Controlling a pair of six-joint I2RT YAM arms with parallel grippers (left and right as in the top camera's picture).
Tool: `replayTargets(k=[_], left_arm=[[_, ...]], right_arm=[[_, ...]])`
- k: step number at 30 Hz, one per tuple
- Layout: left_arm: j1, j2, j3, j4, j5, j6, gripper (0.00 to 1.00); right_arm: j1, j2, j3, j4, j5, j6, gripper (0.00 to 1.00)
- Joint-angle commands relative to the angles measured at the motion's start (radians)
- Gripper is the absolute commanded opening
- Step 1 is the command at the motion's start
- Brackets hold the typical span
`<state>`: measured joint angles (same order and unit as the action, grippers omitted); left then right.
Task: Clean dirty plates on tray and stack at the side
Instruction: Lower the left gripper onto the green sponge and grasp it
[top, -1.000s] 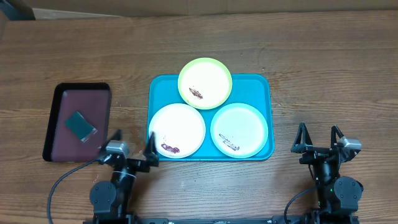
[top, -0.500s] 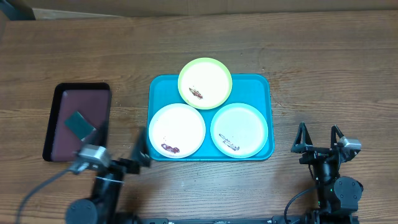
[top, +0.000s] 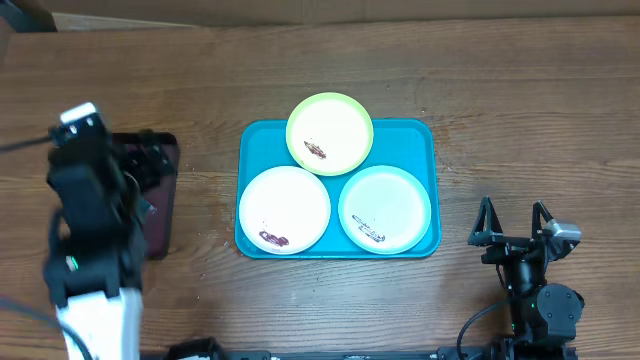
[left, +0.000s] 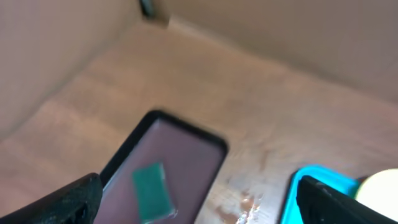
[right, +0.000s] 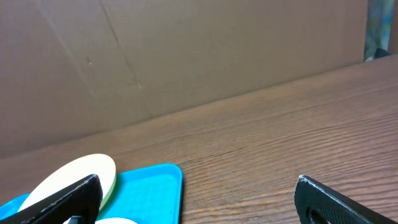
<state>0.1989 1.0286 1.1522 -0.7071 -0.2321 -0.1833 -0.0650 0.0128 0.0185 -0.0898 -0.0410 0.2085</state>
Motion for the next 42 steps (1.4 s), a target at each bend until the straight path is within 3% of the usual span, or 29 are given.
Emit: replayTargets(k=[1, 6, 11, 17, 26, 33, 42], left_arm=[[0.116, 0.093, 0.143, -0.039, 0.166, -0.004, 1.0], [0.323, 0.211, 0.154, -0.084, 0.401, -0.021, 1.0], [0.426, 0.321, 0.151, -0.163, 0.409, -0.021, 1.0], [0.436, 0.455, 0.151, -0.156, 0.409, -0.088, 1.0], [0.435, 0.703, 0.151, -0.195, 0.409, -0.041, 1.0], [0.436, 0.827, 0.151, -0.173, 0.407, -0.033, 0.91], [0.435, 0.961, 0.151, -0.135, 0.359, -0.034, 0.91]], right_arm=[[-0.002, -0.009, -0.011, 0.007, 0.005, -0.004, 1.0], [-0.002, -0.009, -0.011, 0.007, 0.005, -0.004, 1.0], [-0.002, -0.009, -0.011, 0.007, 0.005, -0.004, 1.0], [-0.002, -0.009, -0.011, 0.007, 0.005, -0.004, 1.0], [-0.002, -0.009, -0.011, 0.007, 0.005, -0.004, 1.0], [-0.002, -0.009, -0.011, 0.007, 0.005, -0.004, 1.0], [-0.002, -0.009, -0.011, 0.007, 0.005, -0.004, 1.0]])
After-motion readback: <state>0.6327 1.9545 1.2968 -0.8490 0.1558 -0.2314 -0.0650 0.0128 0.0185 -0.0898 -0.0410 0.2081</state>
